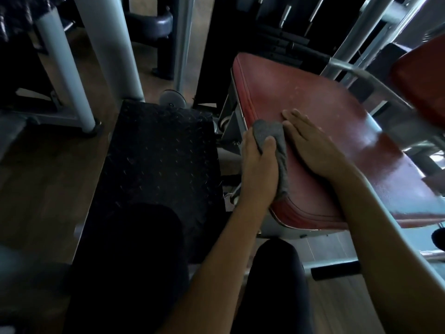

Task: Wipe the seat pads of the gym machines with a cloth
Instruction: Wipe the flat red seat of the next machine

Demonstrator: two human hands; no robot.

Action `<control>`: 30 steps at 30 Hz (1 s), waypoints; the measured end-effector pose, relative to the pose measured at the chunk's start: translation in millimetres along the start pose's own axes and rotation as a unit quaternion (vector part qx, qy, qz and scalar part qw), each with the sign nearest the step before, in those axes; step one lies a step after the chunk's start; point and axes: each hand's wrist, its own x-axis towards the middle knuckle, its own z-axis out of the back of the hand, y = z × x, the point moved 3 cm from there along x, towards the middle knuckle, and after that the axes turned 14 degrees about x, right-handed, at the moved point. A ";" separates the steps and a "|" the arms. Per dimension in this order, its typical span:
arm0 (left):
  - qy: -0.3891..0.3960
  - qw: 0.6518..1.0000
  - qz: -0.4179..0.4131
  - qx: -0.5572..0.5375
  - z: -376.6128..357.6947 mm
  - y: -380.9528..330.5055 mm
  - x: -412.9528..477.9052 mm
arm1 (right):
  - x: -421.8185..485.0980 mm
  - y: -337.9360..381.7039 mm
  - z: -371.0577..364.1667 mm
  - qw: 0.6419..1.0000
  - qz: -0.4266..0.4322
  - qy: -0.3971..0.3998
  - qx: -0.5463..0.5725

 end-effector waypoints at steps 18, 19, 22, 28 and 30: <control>-0.026 0.998 -0.013 -0.049 -11.9 7.5 -63.6 | -4.2 -0.7 2.3 0.998 0.035 -0.054 0.023; -0.024 0.998 -0.023 -0.050 -12.0 7.0 -69.6 | -4.1 -1.2 2.3 0.998 0.036 -0.054 0.023; -0.022 0.999 -0.027 -0.015 -7.1 0.7 -38.9 | -2.5 -3.3 1.6 0.998 0.031 -0.055 0.027; -0.004 1.000 0.009 -0.024 3.7 -5.6 21.5 | -2.7 -0.1 2.1 0.997 0.036 -0.064 0.010; -0.007 0.999 -0.003 -0.036 0.3 0.0 -17.4 | -1.8 -0.3 3.0 0.997 0.036 -0.067 0.018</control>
